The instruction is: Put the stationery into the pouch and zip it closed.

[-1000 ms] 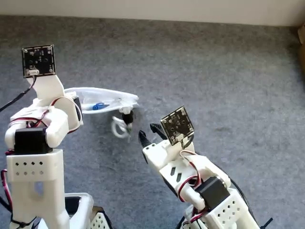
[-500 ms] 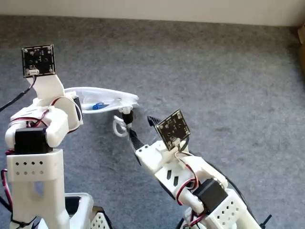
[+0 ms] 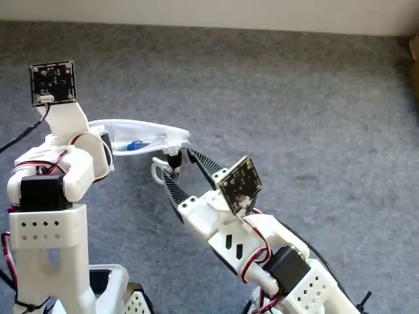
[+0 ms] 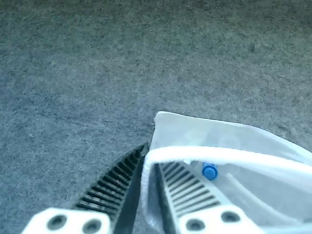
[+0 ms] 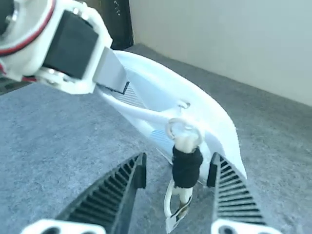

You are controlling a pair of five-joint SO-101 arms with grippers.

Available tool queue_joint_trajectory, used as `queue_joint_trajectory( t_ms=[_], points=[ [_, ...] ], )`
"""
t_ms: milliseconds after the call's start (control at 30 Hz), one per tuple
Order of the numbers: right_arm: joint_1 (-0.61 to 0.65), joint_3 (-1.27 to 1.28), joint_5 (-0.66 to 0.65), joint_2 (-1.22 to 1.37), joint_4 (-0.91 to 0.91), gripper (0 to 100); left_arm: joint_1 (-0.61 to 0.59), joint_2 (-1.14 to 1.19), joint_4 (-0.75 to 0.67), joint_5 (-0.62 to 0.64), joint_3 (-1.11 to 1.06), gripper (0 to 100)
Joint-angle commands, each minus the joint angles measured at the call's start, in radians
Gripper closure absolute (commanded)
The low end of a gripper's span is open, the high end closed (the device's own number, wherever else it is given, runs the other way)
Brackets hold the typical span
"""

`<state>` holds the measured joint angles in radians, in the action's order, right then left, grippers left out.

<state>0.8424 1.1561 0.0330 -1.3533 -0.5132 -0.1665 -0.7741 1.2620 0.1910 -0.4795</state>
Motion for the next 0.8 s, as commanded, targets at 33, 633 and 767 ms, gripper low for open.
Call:
queue_joint_trajectory(
  t_ms=[33,633,767],
  points=[
    [-0.021,-0.008,0.008,0.044,0.03,79.6,-0.008,0.005,-0.014,0.011,-0.008,99],
    [-0.024,-0.085,0.009,0.275,0.079,79.6,-0.012,0.005,-0.014,0.011,-0.01,99],
    [-0.024,-0.085,0.009,0.275,0.079,79.6,-0.012,0.005,-0.014,0.009,-0.01,99]
  ],
)
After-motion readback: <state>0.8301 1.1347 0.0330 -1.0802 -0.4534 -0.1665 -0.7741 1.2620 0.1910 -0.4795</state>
